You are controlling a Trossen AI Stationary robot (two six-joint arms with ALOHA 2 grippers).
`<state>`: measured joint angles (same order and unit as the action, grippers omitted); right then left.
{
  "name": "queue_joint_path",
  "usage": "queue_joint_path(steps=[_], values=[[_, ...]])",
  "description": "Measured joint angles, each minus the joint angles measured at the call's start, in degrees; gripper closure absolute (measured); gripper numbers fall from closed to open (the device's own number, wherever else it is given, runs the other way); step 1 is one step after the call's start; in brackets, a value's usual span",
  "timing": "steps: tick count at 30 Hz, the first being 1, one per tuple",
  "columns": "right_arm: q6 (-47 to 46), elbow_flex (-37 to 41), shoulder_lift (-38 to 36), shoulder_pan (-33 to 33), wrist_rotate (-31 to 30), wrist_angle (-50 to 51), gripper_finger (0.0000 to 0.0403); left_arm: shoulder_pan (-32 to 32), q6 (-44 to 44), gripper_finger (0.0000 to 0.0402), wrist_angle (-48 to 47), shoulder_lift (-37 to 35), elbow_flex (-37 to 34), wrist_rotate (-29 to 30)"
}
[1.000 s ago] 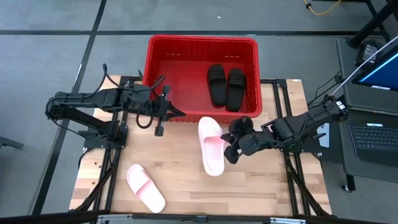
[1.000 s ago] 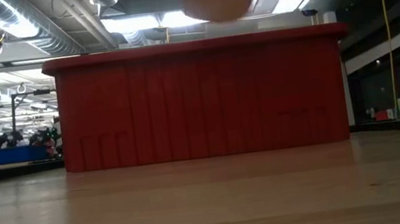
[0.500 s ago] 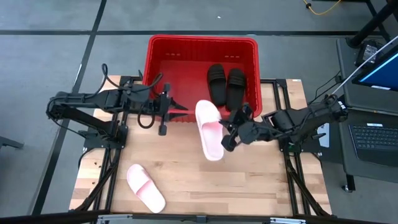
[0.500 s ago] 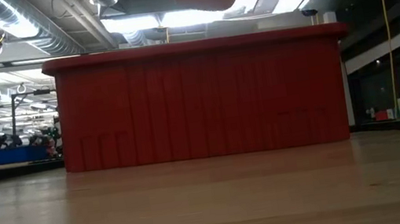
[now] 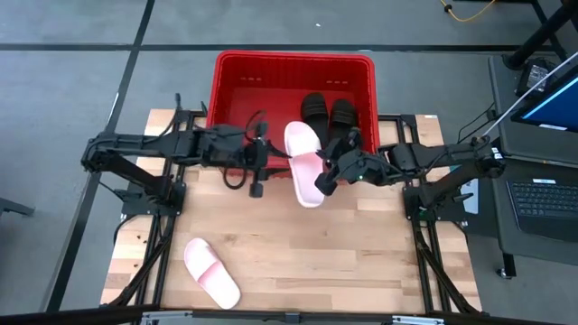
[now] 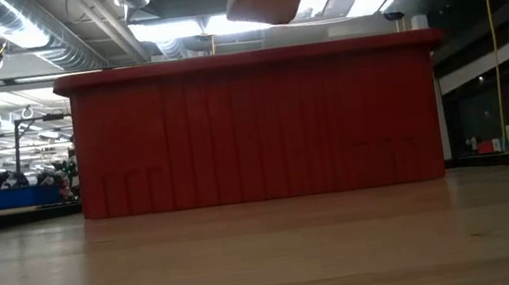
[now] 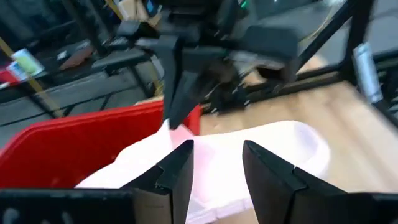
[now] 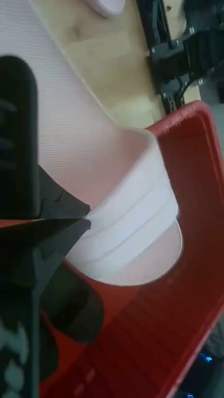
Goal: Pick and place slides into bin
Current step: Put the right pink slide into the red bin
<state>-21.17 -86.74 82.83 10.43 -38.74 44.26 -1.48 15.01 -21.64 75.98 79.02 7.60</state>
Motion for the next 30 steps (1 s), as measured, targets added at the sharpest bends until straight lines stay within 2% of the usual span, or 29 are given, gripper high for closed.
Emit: queue_joint_path(steps=[6,10,18,23,30], values=[[3.1,0.0,0.0,-1.3,0.2,-0.8,0.0403,0.1,3.4,0.0265,-6.7,5.7,7.0,6.3],[3.7,0.0,0.0,-1.7,0.2,-0.8,0.0403,0.1,6.5,0.0266,-7.1,8.8,10.3,10.6],[5.1,0.0,0.0,-1.7,0.1,-1.3,0.0403,1.2,8.8,0.0265,-7.4,13.4,13.2,12.6],[6.1,0.0,0.0,-1.7,0.1,-1.3,0.0403,2.4,8.8,0.0268,-7.8,13.7,13.3,15.9],[8.0,0.0,0.0,-1.7,0.0,-3.1,0.0403,3.2,9.3,0.0268,-8.1,13.8,13.3,15.9]])
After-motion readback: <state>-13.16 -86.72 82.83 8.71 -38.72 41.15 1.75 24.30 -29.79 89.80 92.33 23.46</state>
